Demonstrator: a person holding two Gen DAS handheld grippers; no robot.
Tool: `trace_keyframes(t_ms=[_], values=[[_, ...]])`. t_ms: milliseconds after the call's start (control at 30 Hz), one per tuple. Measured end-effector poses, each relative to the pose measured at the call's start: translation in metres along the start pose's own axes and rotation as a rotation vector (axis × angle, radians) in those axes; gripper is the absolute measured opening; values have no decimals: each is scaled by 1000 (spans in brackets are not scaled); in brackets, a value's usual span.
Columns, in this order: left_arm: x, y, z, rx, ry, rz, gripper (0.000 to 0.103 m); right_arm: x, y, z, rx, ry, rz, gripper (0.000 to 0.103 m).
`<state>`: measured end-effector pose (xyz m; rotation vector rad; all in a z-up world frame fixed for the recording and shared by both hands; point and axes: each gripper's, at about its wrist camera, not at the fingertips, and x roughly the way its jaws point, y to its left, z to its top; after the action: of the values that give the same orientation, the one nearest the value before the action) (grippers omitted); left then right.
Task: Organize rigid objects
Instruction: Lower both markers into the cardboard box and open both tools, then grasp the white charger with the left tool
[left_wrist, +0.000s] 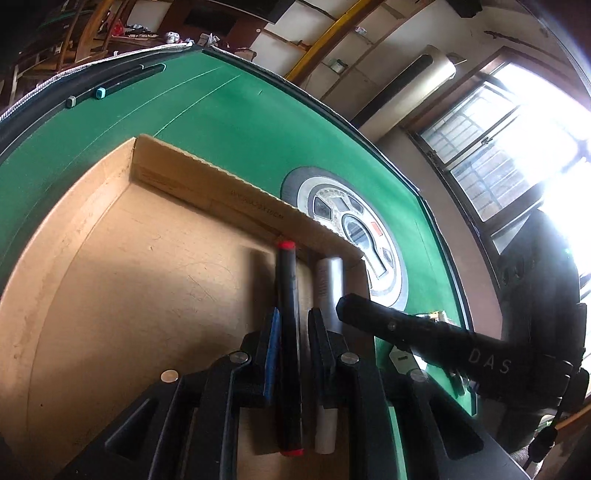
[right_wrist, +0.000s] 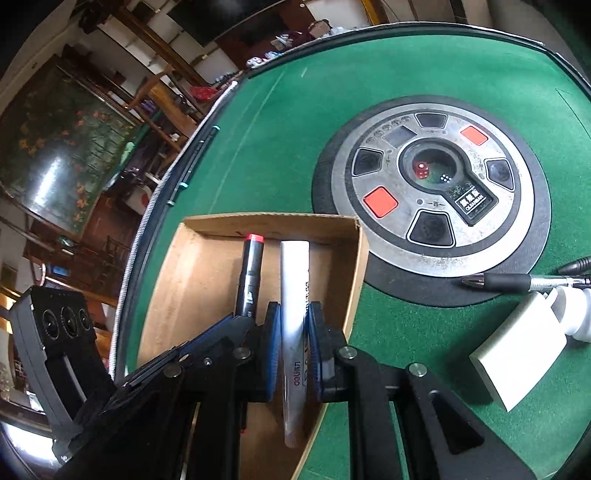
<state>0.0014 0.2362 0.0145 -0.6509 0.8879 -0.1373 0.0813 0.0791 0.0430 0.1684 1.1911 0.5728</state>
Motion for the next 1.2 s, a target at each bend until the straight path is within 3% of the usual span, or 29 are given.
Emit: trace_keyframes(t_ms=[133,167,267,400,600,733,833,900,1100,1200], values=[[-6,5,-1,-17,-27,25,54,-13,2,-7,-30,-39,-35,24],[-8,5,-2,-26,-40,37,58,-21,2,-10,-37,-59,-32,28],[-14,18,-6,-75,-52,41,59,-41,3,-20,-81,-130,-72,49],[-30,24,-19,-89,-90,93,59,-80,4,-44,-180,-241,-153,50],[-46,20,-26,-65,-163,204,62,-137,-27,-85,-233,-394,-265,65],[-60,-11,-34,11,-169,223,63,-163,-57,-103,-180,-470,-292,68],[-71,-48,-46,112,-194,292,74,-174,-77,-110,-155,-529,-343,79],[-77,-72,-57,178,-225,332,79,-175,-87,-112,-138,-557,-381,80],[-83,-117,-84,300,-299,488,91,-175,-114,-123,-96,-572,-388,80],[-81,-135,-92,344,-311,518,93,-178,-121,-129,-98,-582,-387,81]])
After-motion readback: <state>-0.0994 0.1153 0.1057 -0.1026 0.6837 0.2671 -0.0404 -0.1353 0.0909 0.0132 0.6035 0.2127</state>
